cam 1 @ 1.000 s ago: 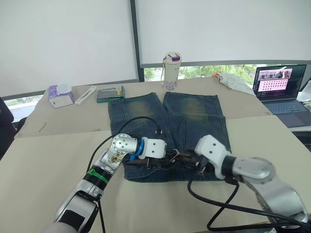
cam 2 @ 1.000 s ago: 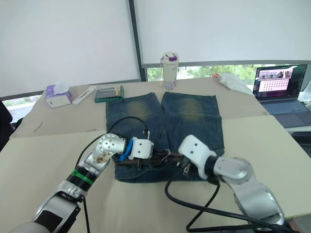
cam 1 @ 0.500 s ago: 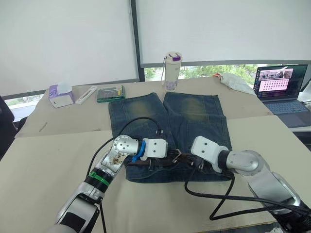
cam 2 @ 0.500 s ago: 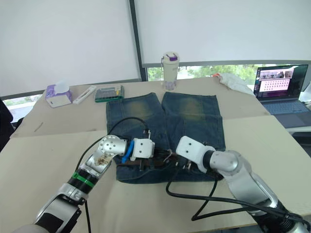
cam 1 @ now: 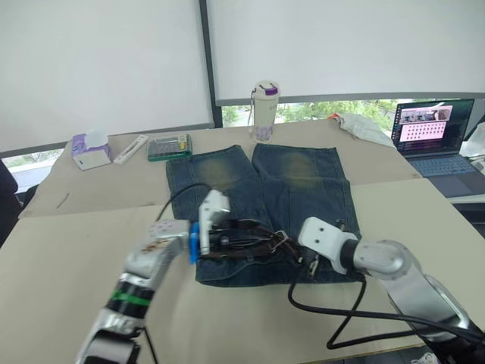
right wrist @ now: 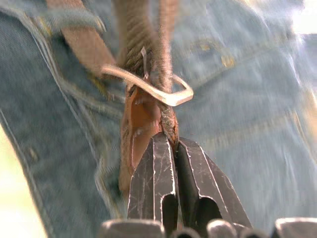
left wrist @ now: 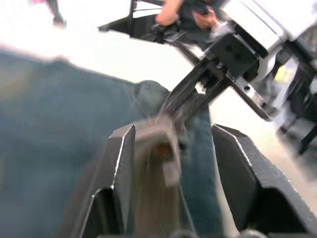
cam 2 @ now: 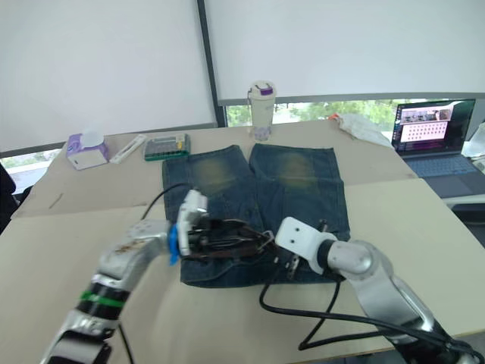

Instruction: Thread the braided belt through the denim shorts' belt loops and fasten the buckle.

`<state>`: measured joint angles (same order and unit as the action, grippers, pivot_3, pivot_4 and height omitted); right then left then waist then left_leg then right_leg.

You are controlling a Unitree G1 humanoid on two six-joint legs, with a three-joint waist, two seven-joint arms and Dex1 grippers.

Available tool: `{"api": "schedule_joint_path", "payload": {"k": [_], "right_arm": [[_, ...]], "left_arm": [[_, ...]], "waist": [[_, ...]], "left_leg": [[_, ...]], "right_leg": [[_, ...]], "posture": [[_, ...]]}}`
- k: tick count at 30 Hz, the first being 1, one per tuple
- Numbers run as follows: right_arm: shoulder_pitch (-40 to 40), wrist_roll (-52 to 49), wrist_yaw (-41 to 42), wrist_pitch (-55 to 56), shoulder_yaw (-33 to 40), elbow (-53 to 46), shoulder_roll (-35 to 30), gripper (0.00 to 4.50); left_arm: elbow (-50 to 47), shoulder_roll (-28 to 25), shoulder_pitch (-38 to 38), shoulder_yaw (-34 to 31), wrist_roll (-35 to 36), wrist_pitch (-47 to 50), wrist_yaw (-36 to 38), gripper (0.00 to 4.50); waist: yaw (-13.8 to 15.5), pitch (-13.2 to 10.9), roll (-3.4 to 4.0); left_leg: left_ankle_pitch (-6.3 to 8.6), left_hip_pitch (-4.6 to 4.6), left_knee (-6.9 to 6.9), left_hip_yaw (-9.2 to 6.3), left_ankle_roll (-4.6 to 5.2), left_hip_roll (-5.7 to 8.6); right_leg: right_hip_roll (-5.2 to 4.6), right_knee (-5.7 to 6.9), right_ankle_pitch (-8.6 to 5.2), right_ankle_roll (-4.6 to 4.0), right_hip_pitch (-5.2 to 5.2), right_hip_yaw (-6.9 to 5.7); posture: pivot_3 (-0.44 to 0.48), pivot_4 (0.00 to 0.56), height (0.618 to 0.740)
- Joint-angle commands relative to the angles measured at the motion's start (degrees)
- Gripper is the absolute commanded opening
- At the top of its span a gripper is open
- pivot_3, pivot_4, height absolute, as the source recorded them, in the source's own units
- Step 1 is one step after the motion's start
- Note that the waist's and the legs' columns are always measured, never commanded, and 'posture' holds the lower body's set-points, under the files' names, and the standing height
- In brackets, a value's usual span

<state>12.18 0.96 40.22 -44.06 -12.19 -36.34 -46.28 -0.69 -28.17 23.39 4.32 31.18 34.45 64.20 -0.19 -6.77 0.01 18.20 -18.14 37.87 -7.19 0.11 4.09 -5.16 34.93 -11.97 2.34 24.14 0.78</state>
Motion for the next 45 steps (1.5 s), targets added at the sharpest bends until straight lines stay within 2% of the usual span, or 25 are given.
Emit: {"api": "schedule_joint_path", "payload": {"k": [1, 4, 5, 8, 13, 16, 17, 21, 27, 29, 31, 35, 38, 42, 43, 45], "right_arm": [[-1.0, -0.3, -1.0, -1.2, 4.4, -3.8, -0.7, 0.0], [-3.1, -0.3, -0.5, -1.7, 6.9, -4.8, -2.3, 0.0], [-4.2, -0.2, 0.0, -1.8, 8.3, -5.3, -3.5, 0.0], [-6.9, -0.3, 0.7, -2.4, 11.5, -6.5, -6.3, 0.0], [-20.1, 3.7, 1.5, 1.0, 21.9, -4.4, -13.0, 0.0], [-26.7, 5.9, 0.6, 3.4, 26.0, -2.8, -13.8, 0.0], [-27.7, 6.1, 0.2, 3.9, 26.7, -2.5, -13.5, 0.0], [-26.8, 5.7, -2.2, 4.8, 25.6, -2.3, -10.7, 0.0], [-22.9, 4.0, -3.6, 5.1, 21.6, -3.0, -6.0, 0.0], [-21.1, 3.4, -3.4, 5.8, 18.5, -3.0, -4.0, 0.0], [-18.6, 3.3, -2.8, 6.5, 13.2, -3.0, -2.2, 0.0], [-13.6, 4.1, -2.5, 5.9, 4.9, -2.2, 1.2, 0.0], [-11.2, 4.6, -1.9, 5.1, 0.5, -1.8, 2.0, 0.0], [-8.1, 6.5, -1.2, 6.2, -4.4, 0.3, 2.6, 0.0], [-7.6, 6.6, -1.1, 6.3, -5.2, 0.9, 3.1, 0.0], [-7.0, 7.0, -0.4, 6.3, -6.1, 1.6, 3.1, 0.0]], "left_arm": [[-2.6, -1.7, -2.5, 2.2, -2.0, 0.8, -1.1, 1.23], [2.4, -2.7, -4.3, 7.1, -9.8, -3.6, -3.4, 0.21], [4.9, -2.6, -4.8, 9.4, -13.3, -6.5, -4.3, 0.07], [8.1, -2.5, -5.4, 12.6, -17.8, -11.5, -4.8, 0.07], [12.3, -3.9, -6.5, 13.5, -21.6, -17.7, -5.5, 0.07], [15.1, -4.8, -6.9, 12.7, -22.7, -20.8, -5.6, 0.07], [15.8, -5.0, -6.9, 12.4, -22.7, -21.5, -5.5, 0.07], [17.4, -5.9, -7.0, 11.0, -22.0, -23.9, -5.3, 0.07], [15.6, -6.5, -9.1, 8.2, -20.3, -25.7, -4.9, 0.07], [16.1, -7.0, -9.9, 7.6, -21.1, -26.8, -5.3, 0.07], [16.5, -7.4, -10.3, 6.6, -21.2, -27.3, -5.8, 0.07], [13.3, -6.3, -10.9, 2.8, -15.5, -24.5, -4.4, 0.07], [6.3, -4.6, -10.4, -2.3, -3.2, -12.3, -3.5, 0.07], [-2.6, -3.9, -5.9, -7.5, 12.3, 5.3, -4.8, 0.07], [-4.3, -3.4, -4.2, -8.0, 14.8, 8.5, -6.0, 0.07], [-6.3, -2.1, -1.2, -7.2, 14.5, 10.2, -9.2, 0.07]], "waist": [[0.7, 0.0, -0.01], [1.3, 0.0, -0.01], [1.5, 0.0, -0.01], [1.7, 0.2, 0.05], [2.3, 0.6, 0.17], [2.1, 0.8, 0.22], [2.0, 0.8, 0.23], [1.4, 0.8, 0.23], [0.5, 0.9, 0.22], [0.5, 0.9, 0.2], [0.4, 0.9, 0.2], [-0.1, 0.8, 0.23], [-0.5, 0.7, 0.23], [-0.5, 0.2, -0.57], [-0.4, 0.2, -0.62], [-0.3, 0.2, -0.64]], "left_leg": [[0.0, -0.01, 0.01, -0.02, 0.0, 0.03], [0.0, -0.01, 0.03, 0.0, 0.01, 0.08], [0.01, -0.02, 0.03, 0.0, 0.01, 0.09], [0.01, -0.01, 0.03, 0.03, 0.01, 0.05], [0.12, -0.01, 0.0, 0.1, 0.21, 0.05], [0.18, 0.03, -0.01, 0.24, 0.29, -0.01], [0.37, 0.09, -0.04, 0.23, 0.59, -0.05], [0.59, 0.72, -0.07, 0.18, 0.76, -0.07], [0.56, 0.84, -0.04, 0.19, 0.62, 0.0], [0.45, 0.85, -0.02, 0.2, 0.41, 0.01], [0.56, 0.84, -0.04, 0.2, 0.6, -0.01], [0.66, 0.88, -0.1, 0.17, 0.76, -0.06], [0.64, 0.86, -0.09, 0.15, 0.73, -0.03], [0.61, 0.81, -0.07, 0.0, 0.67, -0.03], [0.6, 0.81, -0.06, -0.03, 0.66, -0.02], [0.59, 0.83, -0.06, -0.08, 0.64, -0.02]], "right_leg": [[-0.05, -0.05, 0.0, 0.0, -0.01, -0.01], [-0.13, -0.15, 0.0, 0.01, -0.09, -0.02], [-0.14, -0.17, 0.0, 0.0, -0.1, -0.02], [-0.15, -0.22, 0.0, 0.0, -0.14, 0.01], [-0.17, -0.35, -0.05, 0.07, -0.23, 0.02], [-0.13, -0.36, -0.06, 0.08, -0.39, 0.12], [-0.09, -0.37, -0.13, 0.1, -0.67, 0.1], [-0.13, -0.34, -0.71, 0.73, -1.36, 0.07], [-0.16, -0.32, -0.51, 0.37, -1.06, 0.17], [-0.22, -0.32, -0.5, 0.35, -1.06, 0.19], [-0.2, -0.31, -0.49, 0.34, -1.07, 0.19], [-0.13, -0.23, -0.55, 0.37, -1.03, 0.17], [-0.16, -0.14, -0.55, 0.34, -0.91, 0.18], [-0.14, -0.09, -0.55, 0.34, -0.86, 0.04], [-0.15, -0.09, -0.54, 0.33, -0.87, 0.03], [-0.16, -0.1, -0.54, 0.33, -0.92, -0.01]], "posture": [[0.0, 0.15, 0.74], [0.0, 0.15, 0.74], [0.0, 0.15, 0.74], [0.0, 0.15, 0.74], [0.0, 0.15, 0.74], [0.0, 0.15, 0.74], [0.0, 0.15, 0.74], [0.0, 0.15, 0.74], [0.0, 0.15, 0.74], [0.0, 0.15, 0.74], [0.0, 0.15, 0.74], [0.0, 0.15, 0.74], [0.0, 0.15, 0.74], [0.0, 0.15, 0.74], [0.0, 0.15, 0.74], [0.0, 0.15, 0.74]]}}
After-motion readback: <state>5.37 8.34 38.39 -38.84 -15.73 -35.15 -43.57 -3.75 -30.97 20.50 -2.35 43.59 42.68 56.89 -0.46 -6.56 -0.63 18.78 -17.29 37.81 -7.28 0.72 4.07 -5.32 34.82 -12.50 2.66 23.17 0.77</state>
